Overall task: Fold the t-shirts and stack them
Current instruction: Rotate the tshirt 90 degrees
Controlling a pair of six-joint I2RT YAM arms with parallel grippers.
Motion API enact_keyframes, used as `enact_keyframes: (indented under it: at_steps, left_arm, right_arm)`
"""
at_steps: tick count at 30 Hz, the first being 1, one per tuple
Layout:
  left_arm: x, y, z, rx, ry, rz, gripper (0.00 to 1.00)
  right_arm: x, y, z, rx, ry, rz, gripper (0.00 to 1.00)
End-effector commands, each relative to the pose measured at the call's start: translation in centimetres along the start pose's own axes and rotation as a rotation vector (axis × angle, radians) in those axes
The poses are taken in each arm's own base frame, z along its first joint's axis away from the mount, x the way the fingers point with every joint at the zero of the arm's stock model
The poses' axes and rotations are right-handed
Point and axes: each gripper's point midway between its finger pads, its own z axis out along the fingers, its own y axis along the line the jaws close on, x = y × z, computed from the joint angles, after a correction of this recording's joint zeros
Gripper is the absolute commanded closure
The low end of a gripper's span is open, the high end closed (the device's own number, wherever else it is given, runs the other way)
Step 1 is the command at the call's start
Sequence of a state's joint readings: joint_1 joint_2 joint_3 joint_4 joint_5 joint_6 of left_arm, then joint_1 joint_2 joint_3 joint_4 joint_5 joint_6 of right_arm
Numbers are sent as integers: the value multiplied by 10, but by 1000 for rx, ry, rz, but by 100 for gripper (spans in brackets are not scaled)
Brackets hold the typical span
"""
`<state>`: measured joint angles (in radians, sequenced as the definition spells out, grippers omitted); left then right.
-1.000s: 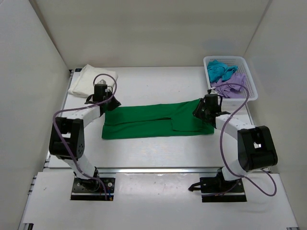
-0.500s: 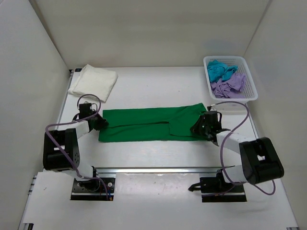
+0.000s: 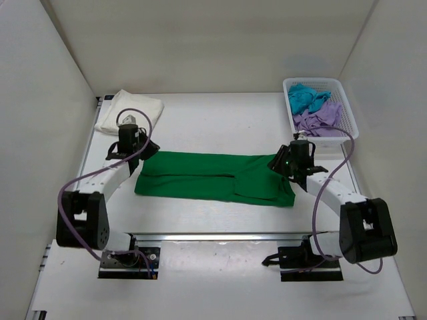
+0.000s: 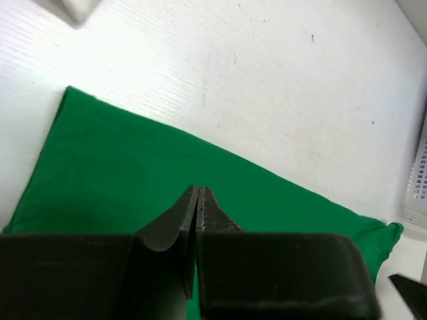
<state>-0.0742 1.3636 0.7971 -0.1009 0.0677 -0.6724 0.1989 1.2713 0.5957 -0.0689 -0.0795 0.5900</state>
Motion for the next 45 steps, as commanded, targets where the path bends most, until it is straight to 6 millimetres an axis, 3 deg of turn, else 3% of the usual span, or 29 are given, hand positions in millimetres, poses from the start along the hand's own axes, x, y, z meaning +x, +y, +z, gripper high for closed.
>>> enact_keyframes:
  at_steps: [1, 2, 4, 9, 14, 21, 25, 28, 30, 32, 33, 38, 41, 45]
  left_arm:
    - [5, -3, 21, 2, 42, 12, 93]
    - [12, 6, 31, -23, 77, -6, 93]
    - [23, 11, 44, -29, 127, -11, 94]
    - [23, 13, 61, -30, 141, -21, 94]
    - [16, 14, 62, -30, 111, -27, 95]
    - [22, 15, 66, -41, 110, -27, 95]
    - [22, 23, 74, -62, 125, -47, 95]
    - [28, 42, 78, -106, 143, -60, 96]
    - [23, 57, 76, -136, 127, -82, 96]
    - [33, 64, 74, -152, 141, -82, 97]
    - [21, 72, 72, -161, 116, -98, 98]
    - [16, 75, 69, -173, 110, -99, 97]
    - [14, 83, 68, -181, 104, -133, 97]
    - [15, 85, 66, -196, 103, -126, 97]
  right_arm:
    - [-27, -18, 17, 57, -58, -11, 73]
    - [-36, -15, 19, 31, -77, 0, 72]
    - [-36, -19, 29, -2, -67, 11, 70]
    - [-41, -26, 35, 27, -75, 3, 69]
    - [-49, -37, 30, 80, -111, 11, 69]
    - [-57, -48, 34, 95, -111, 31, 68]
    - [-45, -48, 44, 91, -68, 21, 69]
    - [-43, -49, 43, 94, -73, 31, 90]
    - [-47, -51, 38, 108, -91, 37, 99]
    - [-48, -54, 34, 127, -102, 34, 100]
    - [-53, -55, 31, 130, -117, 42, 99]
    - [-56, -63, 21, 148, -136, 85, 100]
    - [-50, -63, 19, 148, -121, 94, 100]
    - [-39, -80, 20, 187, -98, 131, 100]
